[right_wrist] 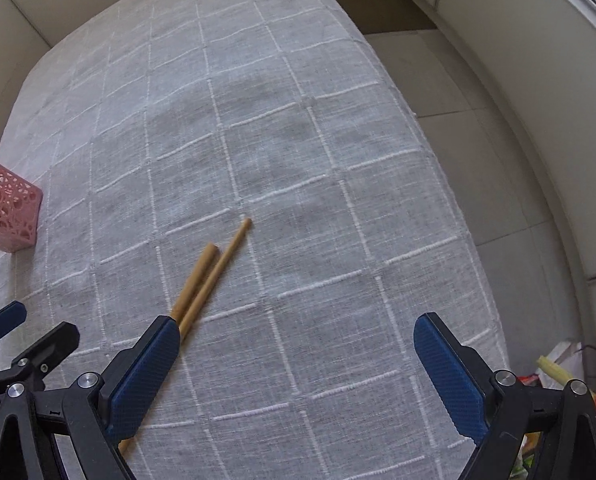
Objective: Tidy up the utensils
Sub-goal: 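Move the left tool back to the remaining chopsticks and grasp one, then grasp the last chopstick with the right tool while the left tool holds its chopstick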
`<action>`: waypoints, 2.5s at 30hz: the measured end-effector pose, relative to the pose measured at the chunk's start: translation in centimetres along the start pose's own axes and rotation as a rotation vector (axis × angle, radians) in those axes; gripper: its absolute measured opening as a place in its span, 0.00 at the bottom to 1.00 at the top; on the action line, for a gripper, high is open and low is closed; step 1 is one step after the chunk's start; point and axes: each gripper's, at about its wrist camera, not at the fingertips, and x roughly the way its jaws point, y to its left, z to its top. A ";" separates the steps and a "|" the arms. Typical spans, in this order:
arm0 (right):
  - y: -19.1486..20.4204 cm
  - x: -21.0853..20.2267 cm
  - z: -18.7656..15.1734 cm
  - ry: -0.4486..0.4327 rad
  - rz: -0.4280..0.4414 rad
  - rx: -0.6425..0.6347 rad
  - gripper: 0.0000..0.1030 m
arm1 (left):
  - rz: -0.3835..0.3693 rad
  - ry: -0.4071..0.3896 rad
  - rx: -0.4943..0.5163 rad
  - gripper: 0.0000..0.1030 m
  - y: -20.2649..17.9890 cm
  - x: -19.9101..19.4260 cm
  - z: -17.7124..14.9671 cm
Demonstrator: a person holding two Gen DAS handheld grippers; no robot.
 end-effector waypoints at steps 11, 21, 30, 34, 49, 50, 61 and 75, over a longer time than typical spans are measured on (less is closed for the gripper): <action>-4.9 1.3 0.8 0.059 0.009 0.108 0.94 | -0.144 0.073 0.023 0.28 -4.1 4.1 1.5; -5.4 1.7 1.3 0.071 0.019 0.125 0.94 | -0.122 0.060 0.058 0.18 -5.9 5.3 2.3; -4.6 2.8 1.4 0.095 0.001 0.126 0.94 | -0.082 0.056 0.024 0.08 -5.7 5.5 3.3; -3.7 3.3 1.6 0.107 0.010 0.127 0.94 | -0.061 0.044 -0.010 0.08 -3.9 4.5 3.4; 1.9 6.0 2.4 0.149 0.124 0.143 0.69 | -0.023 -0.006 -0.074 0.08 3.2 0.2 1.4; 2.2 6.2 2.5 0.148 0.124 0.142 0.64 | -0.021 -0.009 -0.078 0.08 3.6 0.0 1.2; 4.9 8.1 3.1 0.121 0.103 0.118 0.29 | -0.015 -0.031 -0.117 0.08 5.8 -1.0 0.5; 7.1 7.5 2.1 0.077 0.082 0.049 0.06 | 0.005 -0.110 -0.119 0.08 6.1 -3.4 -0.5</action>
